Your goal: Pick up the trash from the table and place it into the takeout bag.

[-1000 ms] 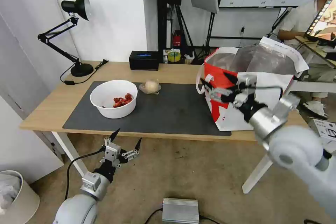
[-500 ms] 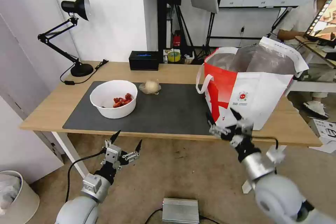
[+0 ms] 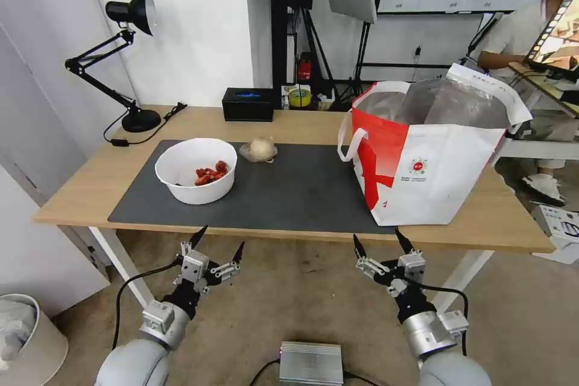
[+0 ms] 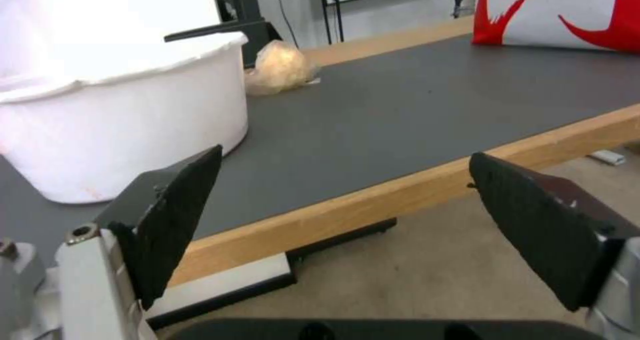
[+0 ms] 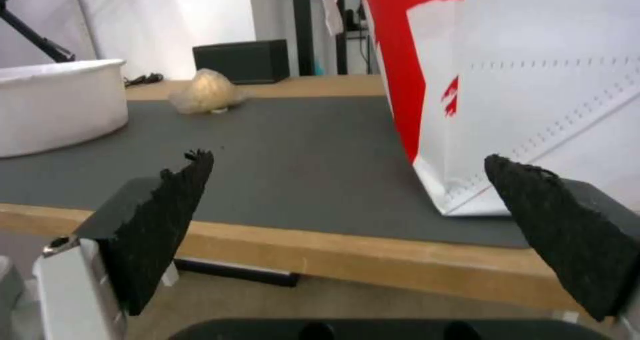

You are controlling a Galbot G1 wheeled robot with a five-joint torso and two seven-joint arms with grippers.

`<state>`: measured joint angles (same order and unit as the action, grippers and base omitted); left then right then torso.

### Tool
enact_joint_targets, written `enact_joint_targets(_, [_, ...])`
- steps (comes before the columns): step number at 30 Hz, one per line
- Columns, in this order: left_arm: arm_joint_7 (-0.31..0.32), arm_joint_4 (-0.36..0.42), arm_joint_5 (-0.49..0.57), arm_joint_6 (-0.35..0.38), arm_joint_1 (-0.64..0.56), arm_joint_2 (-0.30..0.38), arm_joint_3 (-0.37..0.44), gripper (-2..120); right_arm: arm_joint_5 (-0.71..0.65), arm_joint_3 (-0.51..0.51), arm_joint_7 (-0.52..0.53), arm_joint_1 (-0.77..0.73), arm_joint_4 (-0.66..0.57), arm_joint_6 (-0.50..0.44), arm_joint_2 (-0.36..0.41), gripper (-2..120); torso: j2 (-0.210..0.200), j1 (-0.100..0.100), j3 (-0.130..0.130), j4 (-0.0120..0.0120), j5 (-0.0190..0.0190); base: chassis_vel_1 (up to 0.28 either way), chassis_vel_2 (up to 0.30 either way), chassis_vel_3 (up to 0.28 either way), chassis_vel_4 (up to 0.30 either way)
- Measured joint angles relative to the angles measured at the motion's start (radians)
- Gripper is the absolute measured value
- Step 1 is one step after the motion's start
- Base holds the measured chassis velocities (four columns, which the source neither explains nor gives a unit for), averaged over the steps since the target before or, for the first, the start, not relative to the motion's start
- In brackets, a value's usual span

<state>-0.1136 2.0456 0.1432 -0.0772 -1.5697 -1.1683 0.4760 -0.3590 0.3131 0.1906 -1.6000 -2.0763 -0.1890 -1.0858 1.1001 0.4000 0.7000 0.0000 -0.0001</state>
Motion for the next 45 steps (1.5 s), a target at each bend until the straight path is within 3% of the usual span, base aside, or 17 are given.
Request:
enact_joint_targets(14, [-0.002, -0.02, 0.003, -0.008, 0.012, 0.002, -0.004, 100, -0.018, -0.025, 0.002, 0.042, 0.011, 0.012, 0.002, 100, 0.0, 0.0, 0.0, 0.0, 0.0001, 0.0, 0.0, 0.0, 0.0])
enact_joint_targets(22, [-0.002, -0.033, 0.022, -0.016, 0.018, 0.016, 0.008, 100, -0.164, -0.105, -0.028, 0.242, 0.034, 0.08, 0.024, 100, 0.0, 0.0, 0.0, 0.0002, 0.0001, 0.0, 0.0, 0.0, 0.0])
enact_joint_targets(31, [-0.003, -0.04, 0.023, -0.018, 0.02, 0.014, 0.003, 100, -0.306, -0.24, -0.044, 0.504, 0.151, 0.15, 0.048, 100, 0.0, 0.0, 0.0, 0.0001, 0.0, 0.0, 0.0, 0.0, 0.0])
enact_joint_targets(33, [-0.002, -0.04, 0.022, -0.016, 0.015, 0.02, 0.012, 100, -0.352, -0.306, -0.034, 0.623, 0.213, 0.165, 0.037, 100, 0.0, 0.0, 0.0, 0.0, 0.0, 0.0, 0.0, 0.0, 0.0])
enact_joint_targets(45, [-0.001, -0.037, 0.025, -0.013, 0.008, 0.028, 0.032, 100, -0.458, -0.488, 0.003, 0.961, 0.473, 0.223, -0.032, 100, 0.0, 0.0, 0.0, 0.0, -0.0003, 0.0, 0.0, 0.0, 0.0])
